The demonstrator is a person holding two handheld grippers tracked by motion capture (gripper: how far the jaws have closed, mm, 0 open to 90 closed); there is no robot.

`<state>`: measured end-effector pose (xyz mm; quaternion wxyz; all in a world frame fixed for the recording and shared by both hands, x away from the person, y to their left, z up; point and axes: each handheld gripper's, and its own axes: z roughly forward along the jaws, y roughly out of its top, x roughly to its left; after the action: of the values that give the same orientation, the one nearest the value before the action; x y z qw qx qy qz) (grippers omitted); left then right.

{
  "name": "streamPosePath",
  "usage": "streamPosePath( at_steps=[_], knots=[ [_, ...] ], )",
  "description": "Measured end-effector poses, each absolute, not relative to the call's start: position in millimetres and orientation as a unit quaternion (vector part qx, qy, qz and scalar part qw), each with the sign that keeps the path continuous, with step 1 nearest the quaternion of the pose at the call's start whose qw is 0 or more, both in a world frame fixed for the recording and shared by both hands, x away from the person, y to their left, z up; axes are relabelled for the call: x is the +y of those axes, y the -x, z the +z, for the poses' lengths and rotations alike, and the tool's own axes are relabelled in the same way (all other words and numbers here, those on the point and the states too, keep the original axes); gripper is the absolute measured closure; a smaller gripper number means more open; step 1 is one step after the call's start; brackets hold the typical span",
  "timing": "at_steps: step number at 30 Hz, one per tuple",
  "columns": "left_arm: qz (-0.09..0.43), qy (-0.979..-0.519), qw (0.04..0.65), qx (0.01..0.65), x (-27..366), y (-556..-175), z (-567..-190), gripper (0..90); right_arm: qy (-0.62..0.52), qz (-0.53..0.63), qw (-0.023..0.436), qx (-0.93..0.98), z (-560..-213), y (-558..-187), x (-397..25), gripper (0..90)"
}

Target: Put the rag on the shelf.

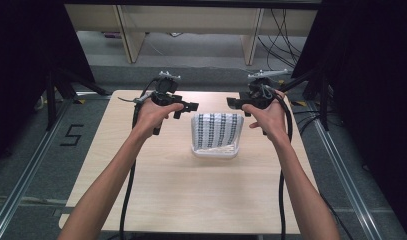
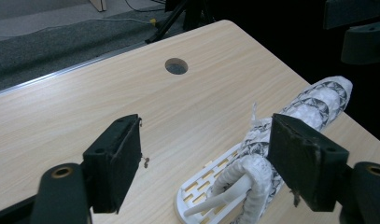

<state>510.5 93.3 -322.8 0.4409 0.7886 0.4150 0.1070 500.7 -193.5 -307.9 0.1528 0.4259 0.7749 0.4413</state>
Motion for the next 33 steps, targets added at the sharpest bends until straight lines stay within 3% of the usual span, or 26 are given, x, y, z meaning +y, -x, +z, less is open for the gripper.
streamPosePath(
  at_steps=[1, 4, 6, 10, 33],
  knots=[
    [0.109, -0.789, 0.438, 0.416, 93, -508, -322, 21.9, -0.428, 0.442, 0.159, 0.772, -307, -500, -193, 32.7],
    [0.110, -0.794, 0.435, 0.410, 92, -504, -323, 20.4, -0.436, 0.440, 0.157, 0.770, -307, -499, -193, 24.5],
    [0.111, -0.795, 0.433, 0.409, 92, -503, -323, 20.3, -0.432, 0.436, 0.165, 0.772, -306, -499, -193, 23.2],
    [0.114, -0.796, 0.434, 0.405, 93, -497, -323, 15.8, -0.436, 0.438, 0.163, 0.769, -304, -493, -193, 23.0],
    [0.114, -0.791, 0.462, 0.384, 108, -464, -324, 15.8, -0.421, 0.458, 0.169, 0.765, -303, -466, -194, 22.8]
  ],
)
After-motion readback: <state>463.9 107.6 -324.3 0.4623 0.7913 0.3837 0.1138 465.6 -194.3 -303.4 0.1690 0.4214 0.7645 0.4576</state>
